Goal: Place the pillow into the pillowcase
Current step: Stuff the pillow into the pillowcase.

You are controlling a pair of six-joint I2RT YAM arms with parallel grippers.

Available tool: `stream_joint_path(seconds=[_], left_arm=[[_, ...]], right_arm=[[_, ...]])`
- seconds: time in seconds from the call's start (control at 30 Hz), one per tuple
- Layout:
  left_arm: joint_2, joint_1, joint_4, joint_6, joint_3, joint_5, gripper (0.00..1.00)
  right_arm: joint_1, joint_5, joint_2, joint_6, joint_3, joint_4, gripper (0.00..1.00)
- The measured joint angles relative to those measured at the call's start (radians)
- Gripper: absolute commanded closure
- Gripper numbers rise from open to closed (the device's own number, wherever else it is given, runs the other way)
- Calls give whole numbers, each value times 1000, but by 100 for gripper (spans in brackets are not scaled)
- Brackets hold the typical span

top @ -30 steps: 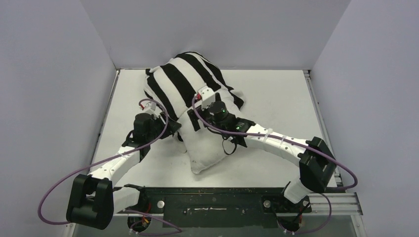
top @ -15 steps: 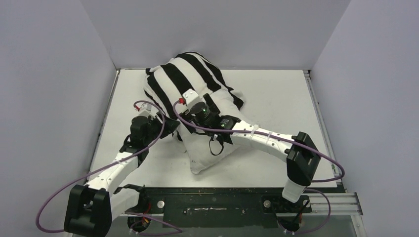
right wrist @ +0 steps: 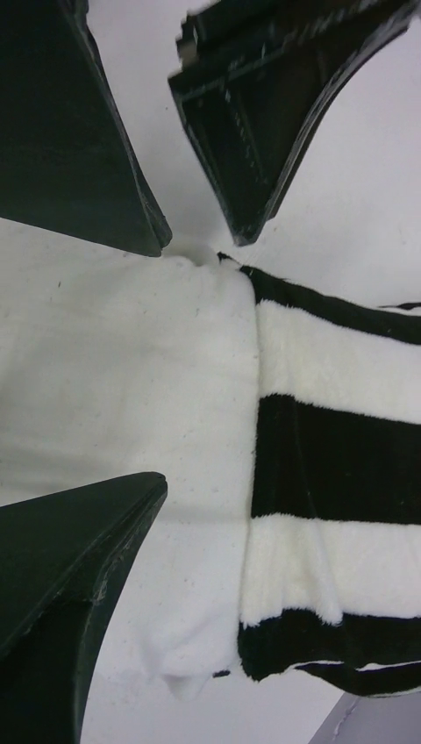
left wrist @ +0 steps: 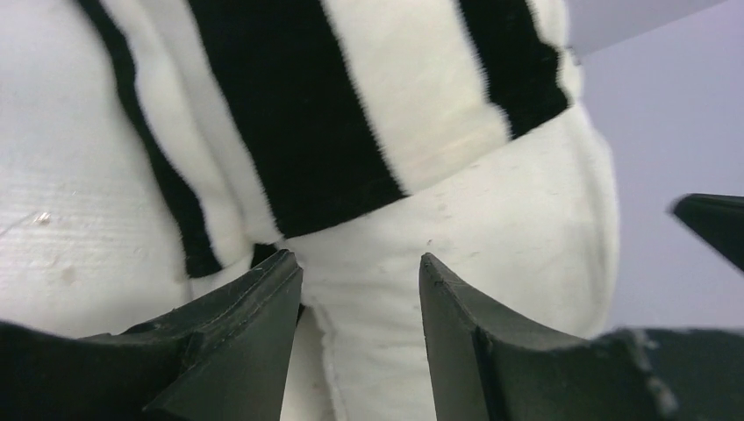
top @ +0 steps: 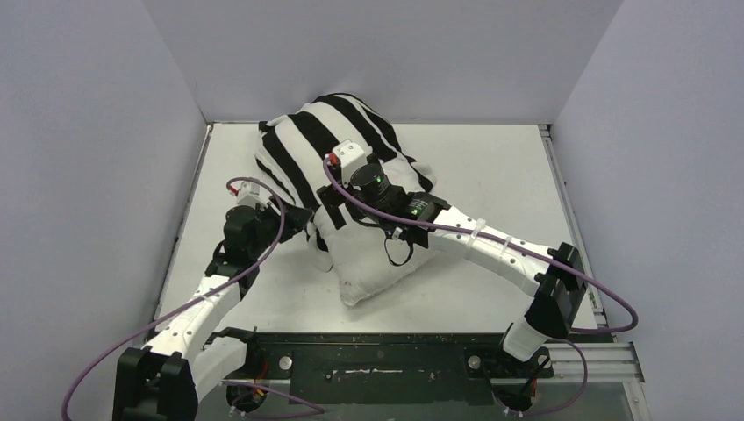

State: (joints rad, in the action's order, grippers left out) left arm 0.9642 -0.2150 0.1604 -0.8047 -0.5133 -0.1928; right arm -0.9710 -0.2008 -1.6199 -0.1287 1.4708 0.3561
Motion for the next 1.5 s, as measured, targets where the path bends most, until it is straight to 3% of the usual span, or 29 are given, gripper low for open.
stream_joint_path(seconds=[0.2, 0.6, 0.67, 0.73, 0.8, 1.0, 1.07, 1.17, 1.2, 1.3, 1.5], left_arm=[[78, 16, 27, -6, 81, 13, 62], [233, 21, 251, -25, 182, 47, 57], [302, 21, 294, -33, 189, 46, 55], [362, 20, 350, -47, 193, 43, 55], [407, 14, 423, -55, 203, 43, 54], [545, -20, 579, -45, 189, 44, 49], [602, -26, 631, -34, 166, 43, 53], [679, -31, 678, -21, 109, 35, 92], [692, -32, 685, -22, 94, 28, 100], [671, -33, 641, -23, 61, 14, 100], [403, -137, 170, 80, -114, 151, 100]], right_arm=[[-26, 29, -16, 8, 22, -3, 0], [-26, 37, -296, 198, 150, 51, 1], [-24, 21, -340, 211, 163, 60, 7], [-23, 13, -358, 216, 166, 59, 21], [-16, 11, -364, 217, 166, 51, 45], [52, 111, -338, 187, 79, -71, 100], [82, 180, -314, 167, 23, -134, 100], [121, 270, -279, 132, -45, -222, 100], [132, 296, -269, 116, -67, -254, 100], [166, 360, -247, 36, -145, -377, 100], [258, 449, -245, -171, -227, -631, 100]])
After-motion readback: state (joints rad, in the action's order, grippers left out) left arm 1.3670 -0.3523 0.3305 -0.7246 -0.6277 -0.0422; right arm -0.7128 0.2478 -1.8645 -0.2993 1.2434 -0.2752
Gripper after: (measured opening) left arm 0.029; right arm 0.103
